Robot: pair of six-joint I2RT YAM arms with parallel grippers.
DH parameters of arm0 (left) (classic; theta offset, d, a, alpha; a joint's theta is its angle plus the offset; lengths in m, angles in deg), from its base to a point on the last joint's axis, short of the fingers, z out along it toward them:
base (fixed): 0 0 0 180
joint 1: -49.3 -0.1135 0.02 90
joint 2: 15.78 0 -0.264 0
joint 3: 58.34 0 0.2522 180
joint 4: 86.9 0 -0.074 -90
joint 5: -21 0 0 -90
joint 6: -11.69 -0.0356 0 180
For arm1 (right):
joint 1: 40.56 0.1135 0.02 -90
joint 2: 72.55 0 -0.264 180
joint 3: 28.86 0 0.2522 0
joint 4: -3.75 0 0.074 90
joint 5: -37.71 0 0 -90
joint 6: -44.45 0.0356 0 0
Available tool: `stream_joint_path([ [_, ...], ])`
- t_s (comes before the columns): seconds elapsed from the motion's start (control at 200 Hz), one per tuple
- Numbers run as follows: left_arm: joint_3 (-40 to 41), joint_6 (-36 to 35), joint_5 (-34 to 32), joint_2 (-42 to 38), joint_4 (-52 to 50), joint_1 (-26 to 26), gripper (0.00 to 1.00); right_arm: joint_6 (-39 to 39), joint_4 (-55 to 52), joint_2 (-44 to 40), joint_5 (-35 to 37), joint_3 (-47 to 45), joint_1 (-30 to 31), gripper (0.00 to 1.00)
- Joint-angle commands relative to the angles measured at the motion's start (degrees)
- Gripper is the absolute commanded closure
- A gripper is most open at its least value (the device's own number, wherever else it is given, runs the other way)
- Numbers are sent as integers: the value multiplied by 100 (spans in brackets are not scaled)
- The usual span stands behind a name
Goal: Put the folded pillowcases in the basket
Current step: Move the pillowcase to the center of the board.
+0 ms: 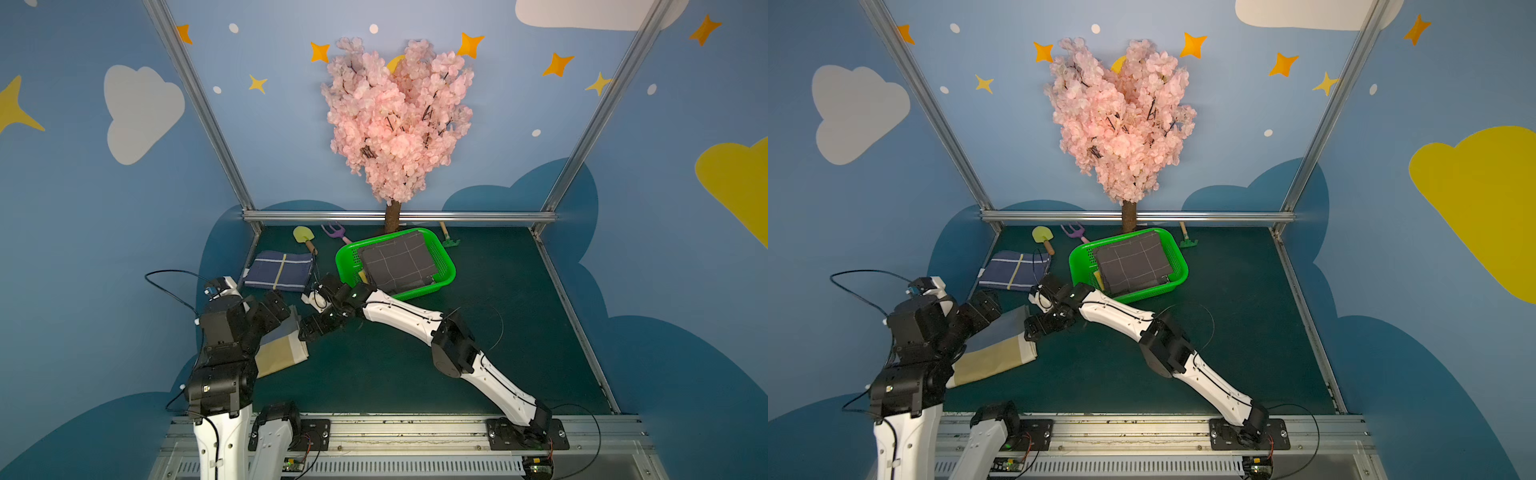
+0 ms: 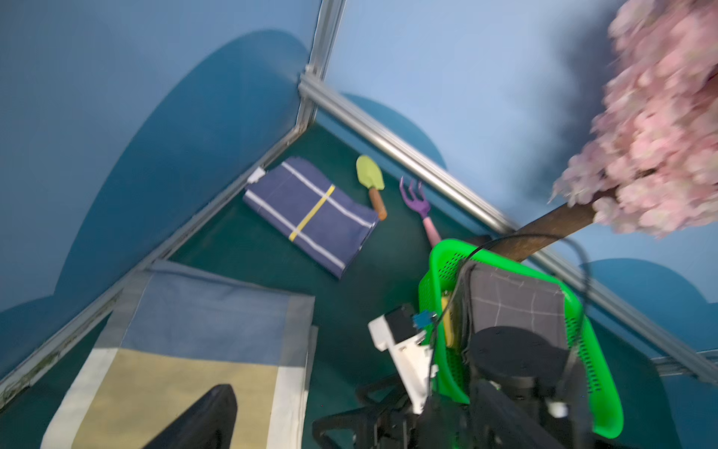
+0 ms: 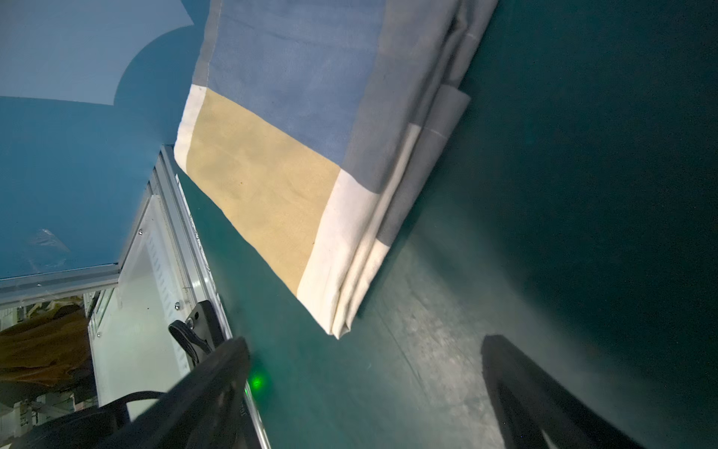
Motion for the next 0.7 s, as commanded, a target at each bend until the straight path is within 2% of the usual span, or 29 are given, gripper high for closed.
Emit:
stream_joint_path([
  [0.0, -266, -131, 47, 115, 220, -20, 3, 139, -8, 185, -181, 275, 131, 2],
  [0.21, -110, -202, 37, 114, 53, -26, 2, 420, 202, 473, -352, 393, 243, 9],
  [0.451, 143, -148, 117, 73, 32, -20, 2, 515, 229, 749, -237, 598, 369, 16],
  [0.621, 157, -200, 107, 51, -17, -20, 2, 582, 249, 850, -202, 648, 379, 29],
  [0.696, 168, -211, 100, 46, -24, -21, 2, 616, 268, 871, -206, 648, 401, 41],
])
